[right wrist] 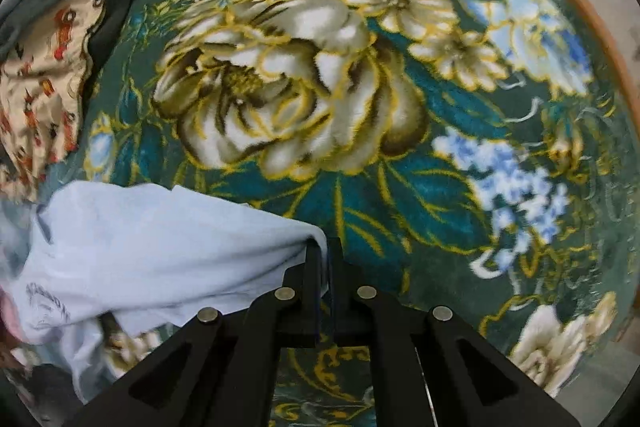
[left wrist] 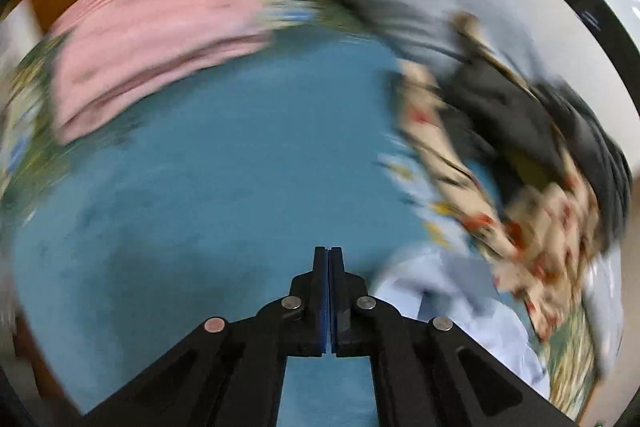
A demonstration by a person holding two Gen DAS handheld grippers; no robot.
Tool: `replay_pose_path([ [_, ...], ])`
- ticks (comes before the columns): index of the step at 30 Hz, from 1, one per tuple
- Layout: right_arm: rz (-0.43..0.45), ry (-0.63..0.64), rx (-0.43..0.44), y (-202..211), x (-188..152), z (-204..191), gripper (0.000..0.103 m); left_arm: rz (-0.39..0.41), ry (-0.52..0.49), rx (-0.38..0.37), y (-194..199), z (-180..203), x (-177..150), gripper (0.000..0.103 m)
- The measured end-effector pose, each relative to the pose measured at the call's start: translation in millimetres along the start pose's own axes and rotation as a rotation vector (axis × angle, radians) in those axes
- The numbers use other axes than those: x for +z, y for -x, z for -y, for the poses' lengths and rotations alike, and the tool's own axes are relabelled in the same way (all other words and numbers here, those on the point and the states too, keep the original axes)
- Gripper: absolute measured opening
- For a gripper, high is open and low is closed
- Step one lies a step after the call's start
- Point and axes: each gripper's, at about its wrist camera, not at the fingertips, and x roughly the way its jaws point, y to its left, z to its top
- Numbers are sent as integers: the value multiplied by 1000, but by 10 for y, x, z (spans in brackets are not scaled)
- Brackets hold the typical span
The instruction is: Fold clothes
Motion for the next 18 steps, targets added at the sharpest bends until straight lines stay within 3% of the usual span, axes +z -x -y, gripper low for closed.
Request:
replay_pose_path([
  [2, -9, 22, -14, 33, 48, -85, 4, -11, 54, 21, 31, -174, 34, 0],
  [4, 7, 76, -23, 156, 82, -220, 4, -29, 46, 31, 22, -148, 18, 0],
  [8, 56, 164, -14, 434, 136, -474, 5, -99, -75, -63, -119, 291, -158, 2],
  [12, 118, 213, 76, 607, 335, -659, 40, -194, -254, -93, -419, 796, -475, 6],
  [16, 104, 335, 149, 656, 112, -1168, 41, -219, -260, -9, -603, 888, -537, 13],
  [17, 104, 380, 154, 637, 58, -1286, 41, -197, -245, 9, -627, 875, -499, 24],
  [18, 104, 424, 155, 595, 9, -1403, 41, -175, -230, 27, -651, 863, -462, 43],
])
